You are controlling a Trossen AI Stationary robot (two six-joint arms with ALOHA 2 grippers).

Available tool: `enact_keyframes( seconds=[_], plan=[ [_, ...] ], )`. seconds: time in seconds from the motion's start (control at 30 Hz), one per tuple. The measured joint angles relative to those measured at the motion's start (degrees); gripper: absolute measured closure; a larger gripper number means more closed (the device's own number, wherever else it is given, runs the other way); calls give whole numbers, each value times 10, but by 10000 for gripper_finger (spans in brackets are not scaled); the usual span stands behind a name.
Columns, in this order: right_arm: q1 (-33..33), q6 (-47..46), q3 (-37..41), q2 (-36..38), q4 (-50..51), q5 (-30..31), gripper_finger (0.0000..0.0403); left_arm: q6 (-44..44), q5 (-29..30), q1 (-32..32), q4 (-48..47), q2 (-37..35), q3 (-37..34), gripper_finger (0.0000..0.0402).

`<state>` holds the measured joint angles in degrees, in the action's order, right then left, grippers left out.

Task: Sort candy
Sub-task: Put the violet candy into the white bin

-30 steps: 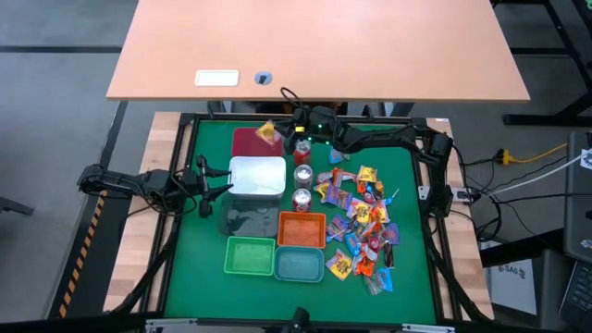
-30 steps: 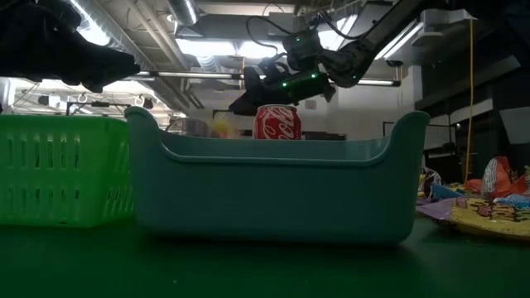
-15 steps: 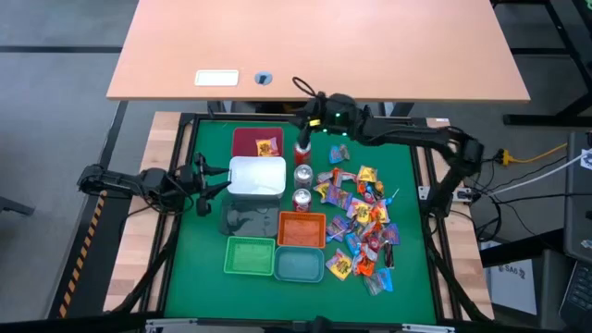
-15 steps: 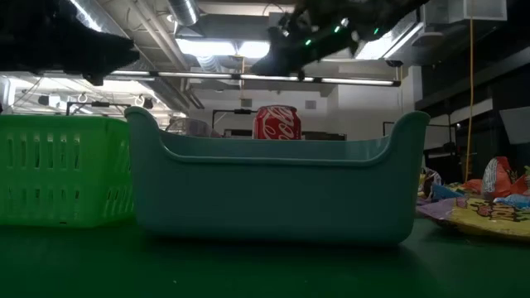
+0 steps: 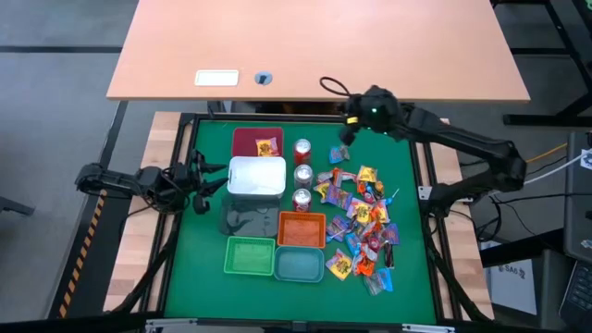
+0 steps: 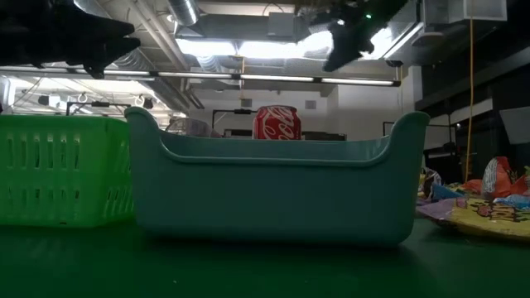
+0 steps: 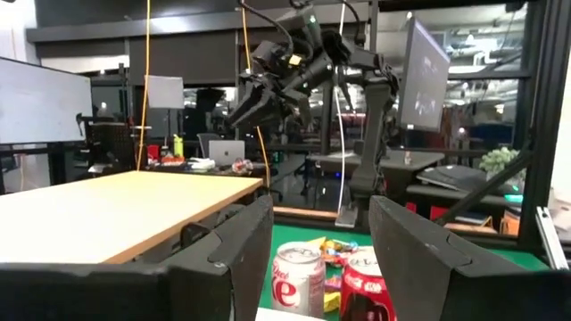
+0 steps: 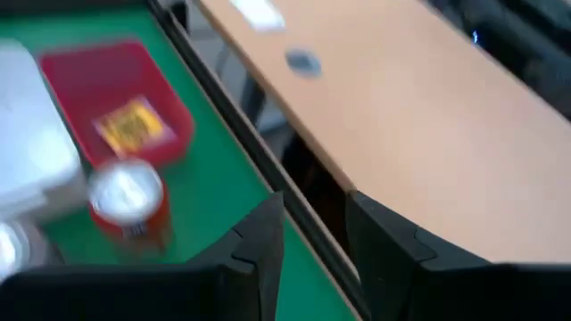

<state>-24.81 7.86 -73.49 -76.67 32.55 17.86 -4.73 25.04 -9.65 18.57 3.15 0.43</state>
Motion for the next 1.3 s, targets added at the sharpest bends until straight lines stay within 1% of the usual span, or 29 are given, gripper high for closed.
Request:
enact_keyframes(
  seconds=[0.1, 0.27, 0.37, 0.5, 0.87, 1.0, 1.17, 1.3],
  plan=[
    [-22, -27, 0, 4, 64, -1, 281, 0, 0, 0, 23, 24, 0, 224],
    [-54, -61, 0, -15, 138, -36, 281, 0, 0, 0, 60, 69, 0, 224],
    [-62, -63, 1, -38, 143, -58, 281, 0, 3, 0, 74, 92, 0, 224],
    [-65, -63, 1, -81, 145, -61, 281, 1, 10, 0, 81, 114, 0, 224],
    [-63, -61, 1, -201, 164, -66, 281, 1, 10, 0, 81, 124, 0, 224],
    [-63, -60, 1, -231, 186, -82, 281, 2, 10, 0, 81, 124, 0, 224],
    [-63, -61, 1, -255, 179, -99, 281, 1, 11, 0, 81, 124, 0, 224],
    [-63, -62, 1, -272, 178, -99, 281, 1, 11, 0, 81, 124, 0, 224]
  ],
)
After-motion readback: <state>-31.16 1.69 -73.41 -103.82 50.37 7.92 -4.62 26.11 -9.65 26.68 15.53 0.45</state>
